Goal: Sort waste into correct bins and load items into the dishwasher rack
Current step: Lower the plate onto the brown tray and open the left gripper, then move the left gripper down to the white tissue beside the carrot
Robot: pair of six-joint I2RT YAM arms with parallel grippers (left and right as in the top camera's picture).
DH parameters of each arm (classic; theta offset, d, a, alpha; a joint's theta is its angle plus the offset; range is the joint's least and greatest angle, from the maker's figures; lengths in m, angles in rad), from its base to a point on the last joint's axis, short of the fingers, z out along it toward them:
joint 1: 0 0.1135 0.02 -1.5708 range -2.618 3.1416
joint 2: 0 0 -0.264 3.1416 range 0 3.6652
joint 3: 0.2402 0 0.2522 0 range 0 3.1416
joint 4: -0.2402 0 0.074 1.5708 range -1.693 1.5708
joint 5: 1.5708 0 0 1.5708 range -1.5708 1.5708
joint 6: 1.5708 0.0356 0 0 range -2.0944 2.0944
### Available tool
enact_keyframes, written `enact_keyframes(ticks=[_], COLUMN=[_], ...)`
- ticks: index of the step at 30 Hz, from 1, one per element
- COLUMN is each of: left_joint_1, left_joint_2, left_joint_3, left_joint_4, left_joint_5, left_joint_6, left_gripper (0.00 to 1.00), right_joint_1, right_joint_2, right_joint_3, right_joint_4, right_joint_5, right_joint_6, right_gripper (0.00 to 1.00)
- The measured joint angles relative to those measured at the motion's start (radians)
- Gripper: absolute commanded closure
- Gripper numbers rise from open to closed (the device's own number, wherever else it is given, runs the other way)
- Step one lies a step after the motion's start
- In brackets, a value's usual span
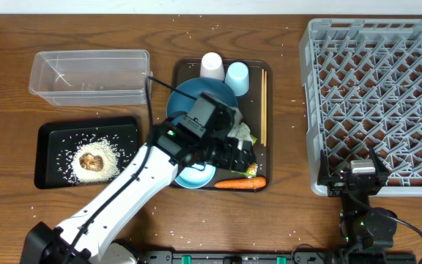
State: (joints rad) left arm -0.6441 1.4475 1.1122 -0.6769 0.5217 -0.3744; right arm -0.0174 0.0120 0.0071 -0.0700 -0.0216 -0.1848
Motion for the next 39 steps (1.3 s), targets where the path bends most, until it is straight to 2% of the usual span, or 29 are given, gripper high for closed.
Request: enact_keyframes(ticks=[3,6,9,12,15,18,30,32,34,37,39], left_joint_1=[-0.032,-0.065,-0.11,-0.178,-0.244,-0.288,-0.296,-0.296,-0.296,-0.296,-0.296], left_joint_2=[0.003,0.003,0.003,0.004,0.004,0.004,0.042,0.076,0.111,0.149,0.167], left_joint_3=[0.0,0.0,0.0,-0.007,-0.018,-0.022,-0.023,-0.023,-0.023,-0.024,-0.024], left_joint_4=[0.01,0.005,-0.051,-0.156,-0.167,-0.144,-0.054,-0.052,-0.041,-0.016,-0.002], left_joint_5=[0.077,0.075,-0.032,-0.201,-0.322,-0.389,-0.454,-0.451,-0.449,-0.447,-0.447], left_joint_6=[-0.031,-0.131,-0.333,-0.632,-0.867,-1.028,-1.274,-1.314,-1.34,-1.358,-1.374], left_gripper=[0.02,0.02,0.02,0.02,0.02,0.02,0.02,0.09,0.09,0.02,0.02], right_joint_1=[0.0,0.0,0.0,0.0,0.0,0.0,0.0,0.0,0.0,0.0,0.0], right_joint_2=[0.0,0.0,0.0,0.0,0.0,0.0,0.0,0.0,0.0,0.0,0.0], right_joint_3=[0.0,0.0,0.0,0.0,0.0,0.0,0.0,0.0,0.0,0.0,0.0], right_joint_4=[-0.001,0.0,0.0,0.0,0.0,0.0,0.0,0.0,0.0,0.0,0.0], right_joint_5=[0.0,0.0,0.0,0.0,0.0,0.0,0.0,0.0,0.0,0.0,0.0], right_joint_6=[0.0,0.0,0.0,0.0,0.0,0.0,0.0,0.0,0.0,0.0,0.0], right_gripper=[0.01,0.01,0.01,0.01,0.01,0.01,0.01,0.01,0.01,0.01,0.01])
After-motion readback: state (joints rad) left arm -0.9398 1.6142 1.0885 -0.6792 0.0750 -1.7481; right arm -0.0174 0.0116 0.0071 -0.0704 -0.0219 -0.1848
